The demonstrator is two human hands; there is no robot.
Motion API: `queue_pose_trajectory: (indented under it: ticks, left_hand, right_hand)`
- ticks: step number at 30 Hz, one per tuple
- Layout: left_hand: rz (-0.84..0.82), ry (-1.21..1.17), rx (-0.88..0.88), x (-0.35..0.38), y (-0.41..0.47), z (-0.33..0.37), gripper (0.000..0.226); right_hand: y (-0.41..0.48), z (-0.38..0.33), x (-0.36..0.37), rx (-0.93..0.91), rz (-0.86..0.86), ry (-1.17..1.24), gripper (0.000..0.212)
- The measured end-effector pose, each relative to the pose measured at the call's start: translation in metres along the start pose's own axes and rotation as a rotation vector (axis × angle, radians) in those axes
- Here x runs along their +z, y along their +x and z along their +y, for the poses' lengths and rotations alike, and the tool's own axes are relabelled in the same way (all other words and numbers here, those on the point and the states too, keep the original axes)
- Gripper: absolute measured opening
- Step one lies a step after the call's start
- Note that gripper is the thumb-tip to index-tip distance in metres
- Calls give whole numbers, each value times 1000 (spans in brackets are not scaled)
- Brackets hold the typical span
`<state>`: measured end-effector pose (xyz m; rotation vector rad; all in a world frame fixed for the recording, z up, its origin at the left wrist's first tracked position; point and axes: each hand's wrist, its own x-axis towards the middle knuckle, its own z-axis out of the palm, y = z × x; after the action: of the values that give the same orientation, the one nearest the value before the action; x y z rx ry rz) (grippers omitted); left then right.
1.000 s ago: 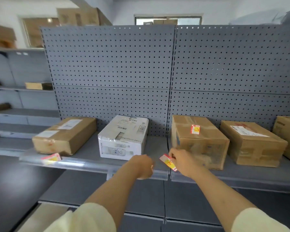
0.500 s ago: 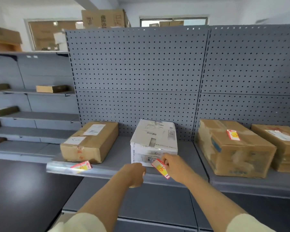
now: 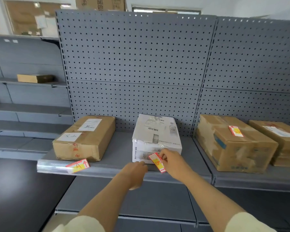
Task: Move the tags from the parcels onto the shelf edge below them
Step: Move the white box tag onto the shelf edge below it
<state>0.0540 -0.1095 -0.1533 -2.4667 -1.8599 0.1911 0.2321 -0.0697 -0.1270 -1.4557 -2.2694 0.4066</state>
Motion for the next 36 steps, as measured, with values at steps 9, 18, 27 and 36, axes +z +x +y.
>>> queue_pose_trajectory:
  ticks: [9,18,27,36]
  left_hand:
    - [4,40,4,-3,-1,1,37]
    - [39,24,-15,9,-12,6,36]
    - [89,6,-33,5,-9,5,42]
    - [52,-27,-117,5,-2,11,35]
  right_hand:
    - [4,2,6,-13,-32,13,16]
    - [4,10,1,-23,-18,25,17]
    - [3,10,2,-36,-32,32,16]
    - [3,7,5,-75,-14,66,16]
